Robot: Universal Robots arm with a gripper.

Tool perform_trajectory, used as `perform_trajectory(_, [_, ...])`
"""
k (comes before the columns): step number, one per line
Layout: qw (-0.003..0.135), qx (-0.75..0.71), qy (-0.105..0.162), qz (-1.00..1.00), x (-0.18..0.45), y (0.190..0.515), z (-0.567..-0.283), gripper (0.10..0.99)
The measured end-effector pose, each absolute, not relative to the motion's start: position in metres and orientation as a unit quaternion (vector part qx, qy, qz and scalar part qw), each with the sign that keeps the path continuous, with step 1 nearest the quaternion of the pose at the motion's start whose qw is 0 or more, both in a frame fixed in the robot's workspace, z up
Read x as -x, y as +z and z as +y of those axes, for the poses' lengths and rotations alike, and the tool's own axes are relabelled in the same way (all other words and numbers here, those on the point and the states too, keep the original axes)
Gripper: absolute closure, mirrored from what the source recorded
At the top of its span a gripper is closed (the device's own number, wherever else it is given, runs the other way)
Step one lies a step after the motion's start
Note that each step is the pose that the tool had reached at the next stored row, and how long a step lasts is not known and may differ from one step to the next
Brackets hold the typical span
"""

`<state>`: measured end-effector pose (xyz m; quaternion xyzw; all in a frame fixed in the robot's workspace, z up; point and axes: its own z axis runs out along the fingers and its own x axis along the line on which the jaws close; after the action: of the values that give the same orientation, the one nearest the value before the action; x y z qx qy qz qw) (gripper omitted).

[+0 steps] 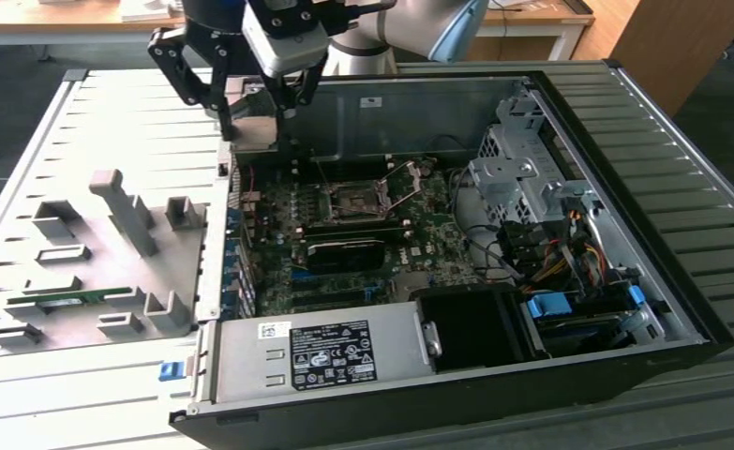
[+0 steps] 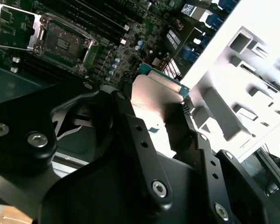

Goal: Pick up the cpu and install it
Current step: 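Pick up the cpu and move it towards the insertion slot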

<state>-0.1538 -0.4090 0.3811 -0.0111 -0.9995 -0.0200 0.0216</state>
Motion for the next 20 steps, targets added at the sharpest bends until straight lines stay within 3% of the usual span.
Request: perform_trajectory(20, [0.022,0.011,-0.02,-1.0,0.134,0.379,-0.403,0.549])
